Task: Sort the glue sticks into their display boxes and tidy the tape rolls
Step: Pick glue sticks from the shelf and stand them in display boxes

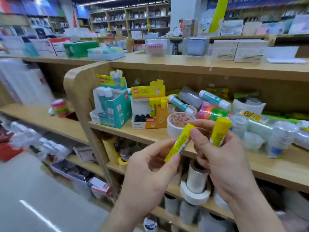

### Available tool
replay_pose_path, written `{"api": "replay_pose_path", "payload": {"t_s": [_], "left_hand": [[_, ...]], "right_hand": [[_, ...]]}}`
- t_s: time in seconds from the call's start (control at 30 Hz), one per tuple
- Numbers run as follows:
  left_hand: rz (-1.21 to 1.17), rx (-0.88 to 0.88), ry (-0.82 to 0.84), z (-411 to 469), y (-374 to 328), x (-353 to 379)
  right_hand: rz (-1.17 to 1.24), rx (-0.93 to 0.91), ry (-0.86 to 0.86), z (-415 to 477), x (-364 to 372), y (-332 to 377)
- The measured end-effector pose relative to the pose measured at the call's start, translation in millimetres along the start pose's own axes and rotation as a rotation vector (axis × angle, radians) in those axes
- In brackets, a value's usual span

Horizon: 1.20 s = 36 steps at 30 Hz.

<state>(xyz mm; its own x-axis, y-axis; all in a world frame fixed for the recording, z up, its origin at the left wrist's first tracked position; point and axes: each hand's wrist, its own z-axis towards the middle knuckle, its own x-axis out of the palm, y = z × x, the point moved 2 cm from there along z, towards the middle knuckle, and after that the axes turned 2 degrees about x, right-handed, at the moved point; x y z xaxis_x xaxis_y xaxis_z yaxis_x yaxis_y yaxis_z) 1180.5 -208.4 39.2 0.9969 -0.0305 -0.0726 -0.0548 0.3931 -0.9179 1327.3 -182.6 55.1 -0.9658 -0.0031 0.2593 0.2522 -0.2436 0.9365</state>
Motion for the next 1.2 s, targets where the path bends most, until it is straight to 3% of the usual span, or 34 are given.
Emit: {"api": "replay_pose_path", "payload": {"t_s": [0.27, 0.37, 0.47, 0.57, 0.73, 0.83, 0.97, 1.07, 1.2], "left_hand": [[0.176, 0.007, 0.036, 20.5, 19.6, -71.4], [0.221, 0.104, 0.116, 39.7, 22.8, -91.1], [0.164, 0.145, 0.055, 66.4, 27.3, -118.8], [0.074, 0.169, -0.04, 102.7, 32.2, -153.1], [0.042, 0.206, -0.142, 160.7, 32.7, -200.5], [0.043, 0.191, -0.149, 183.6, 40.1, -217.7], [-0.048, 0.183, -0.035, 200.5, 51.2, -226.3], [-0.026, 0.237, 0.099, 207.5, 52.0, -216.7], [-0.004, 0.32, 0.228, 214.7, 46.1, -194.4]], "right_hand": [[-0.289, 0.031, 0.238, 22.4, 71.6, -26.1], [-0.205, 0.064, 0.245, 42.5, 89.1, -38.0], [-0.038, 0.152, 0.257, 68.1, 102.8, -57.5], [-0.053, 0.133, 0.189, 98.2, 114.4, -72.5], [-0.352, -0.05, 0.152, 131.1, 131.7, -68.2], [-0.245, -0.011, 0.155, 145.5, 142.9, -64.3], [-0.218, -0.076, 0.135, 164.8, 155.4, -68.1], [-0.292, -0.15, -0.05, 170.7, 151.0, -67.5], [-0.612, -0.254, -0.229, 167.2, 132.1, -58.1]]}}
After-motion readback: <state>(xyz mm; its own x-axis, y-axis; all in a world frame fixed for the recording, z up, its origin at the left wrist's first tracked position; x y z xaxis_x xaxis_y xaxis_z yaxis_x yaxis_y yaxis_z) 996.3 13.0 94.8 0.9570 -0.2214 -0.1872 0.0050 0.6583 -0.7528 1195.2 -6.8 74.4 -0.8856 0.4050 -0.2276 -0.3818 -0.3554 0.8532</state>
